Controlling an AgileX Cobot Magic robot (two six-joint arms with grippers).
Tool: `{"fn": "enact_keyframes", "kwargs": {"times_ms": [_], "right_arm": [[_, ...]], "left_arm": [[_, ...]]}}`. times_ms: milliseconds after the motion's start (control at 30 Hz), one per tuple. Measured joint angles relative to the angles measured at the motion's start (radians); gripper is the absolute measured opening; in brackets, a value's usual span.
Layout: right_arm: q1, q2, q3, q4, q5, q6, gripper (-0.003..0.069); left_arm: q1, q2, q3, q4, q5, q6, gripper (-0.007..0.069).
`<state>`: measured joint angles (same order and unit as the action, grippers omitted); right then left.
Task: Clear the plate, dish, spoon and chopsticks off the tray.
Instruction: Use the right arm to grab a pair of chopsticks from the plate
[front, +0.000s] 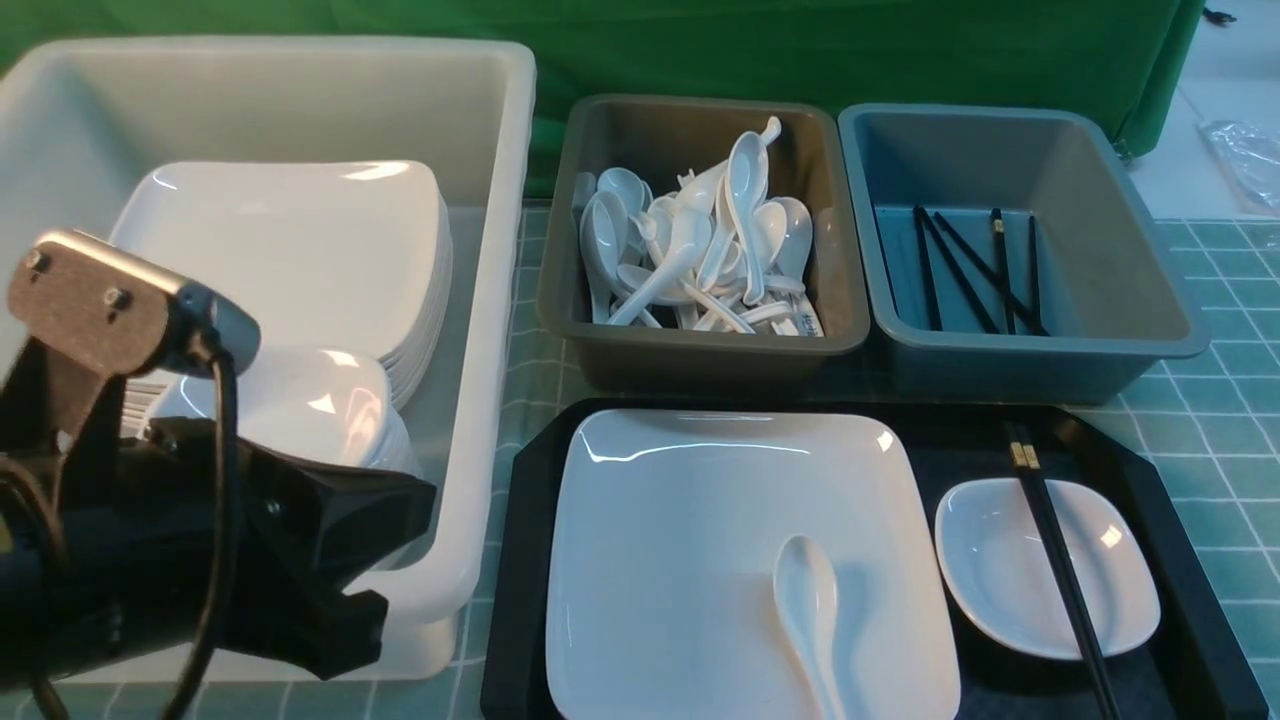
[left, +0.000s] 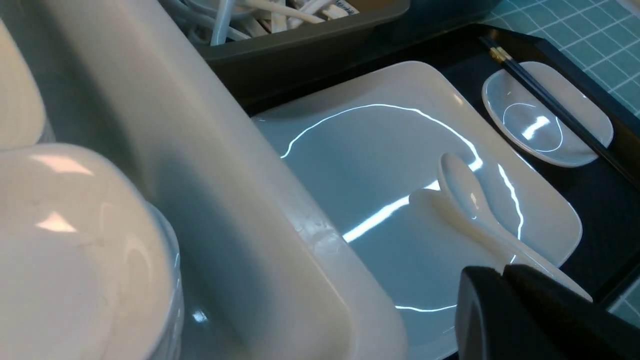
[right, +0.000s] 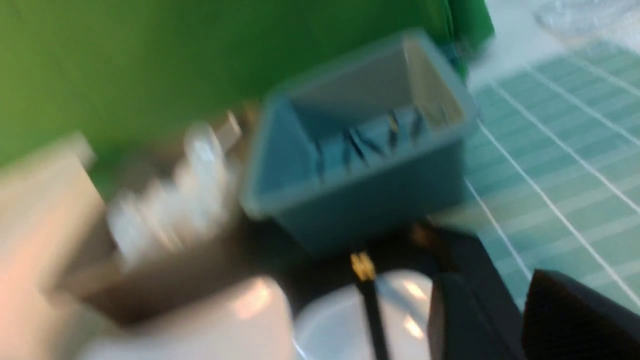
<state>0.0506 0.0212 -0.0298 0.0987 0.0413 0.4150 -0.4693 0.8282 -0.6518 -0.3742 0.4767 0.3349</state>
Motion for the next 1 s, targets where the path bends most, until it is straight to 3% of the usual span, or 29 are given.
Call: {"fn": "enact_keyframes", "kwargs": {"times_ms": [133,167,267,400,633,733,867,1000], "right_arm": [[0.059,0.146,-0.162,0.001,0.184,-0.063,0.0092],[0.109,0.279,-0.287,0.001,0.273,-0.145,0.0079],[0.206,0.605,-0.546,-0.018,0.497,-0.275,0.0082],[0.251,0.937,-0.772,-0.084,0.698,-0.362,0.0088],[0.195,1.318,-0.918,-0.088,0.73,-0.437,0.0101],[0.166,1.402,-0.923,-0.049,0.697,-0.44,0.0195],[0.163,1.496,-0.923,0.018,0.632,-0.452,0.0412],[0.163,1.588,-0.923,0.028,0.579,-0.454,0.0469]], "left_arm": [[-0.003,0.0,0.0,-0.005,-0.004,0.026,0.0017],[-0.009,0.0,0.0,-0.021,-0.008,0.059,0.0017],[-0.011,-0.001,-0.001,-0.095,0.0,0.147,0.0017],[-0.011,-0.036,-0.001,-0.192,0.055,0.263,0.0017],[-0.011,-0.218,-0.001,-0.258,0.154,0.37,0.0017],[-0.011,-0.271,-0.001,-0.254,0.184,0.373,0.0017],[-0.011,-0.292,-0.001,-0.254,0.196,0.373,0.0017],[-0.011,-0.292,-0.001,-0.25,0.188,0.376,0.0017]]}}
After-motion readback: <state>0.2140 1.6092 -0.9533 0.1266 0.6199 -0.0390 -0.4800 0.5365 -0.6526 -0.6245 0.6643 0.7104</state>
